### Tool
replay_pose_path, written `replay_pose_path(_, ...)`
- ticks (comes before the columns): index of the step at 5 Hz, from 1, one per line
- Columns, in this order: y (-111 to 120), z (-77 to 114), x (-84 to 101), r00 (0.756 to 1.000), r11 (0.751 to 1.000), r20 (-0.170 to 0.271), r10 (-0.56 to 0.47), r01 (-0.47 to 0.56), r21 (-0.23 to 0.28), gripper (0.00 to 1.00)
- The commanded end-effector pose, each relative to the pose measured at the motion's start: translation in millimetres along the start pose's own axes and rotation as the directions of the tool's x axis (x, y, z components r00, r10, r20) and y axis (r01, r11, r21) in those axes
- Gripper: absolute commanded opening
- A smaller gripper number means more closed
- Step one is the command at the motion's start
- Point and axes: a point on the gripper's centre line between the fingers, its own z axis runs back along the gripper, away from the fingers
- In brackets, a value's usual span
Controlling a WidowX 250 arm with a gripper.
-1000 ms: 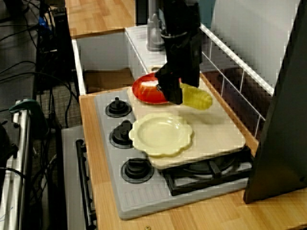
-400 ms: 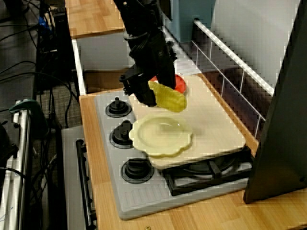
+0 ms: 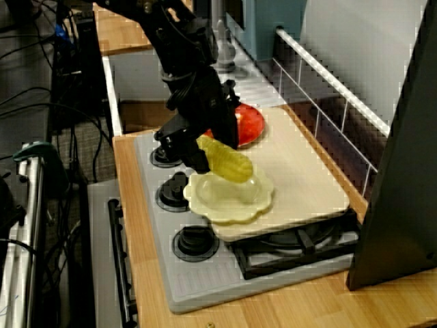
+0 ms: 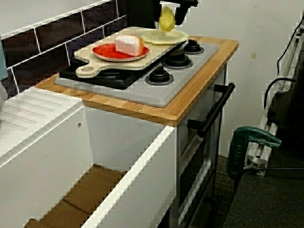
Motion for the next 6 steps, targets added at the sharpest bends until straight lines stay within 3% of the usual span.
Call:
replay_pose_path(1, 3.6, 7.6, 7.0, 1.000, 0.999, 0.030, 0.002, -0.004, 0.051, 0.00)
replay_pose_path(3, 5.6, -1.2, 7.7, 1.000, 0.999, 0.008, 0.004, -0.005, 0.053, 0.00)
replay_pose_path(4, 4.6, -4.1, 7.5, 1.000, 0.999, -0.003, 0.006, -0.006, 0.048, 0.70)
replay_pose_path(5, 3.3, -3.1, 7.5, 1.000, 0.999, -0.005, -0.003, 0.003, 0.045, 1.00)
replay_pose_path(6, 3.5, -1.9, 7.0, 1.000, 0.999, -0.003, -0.003, 0.003, 0.044, 1.00)
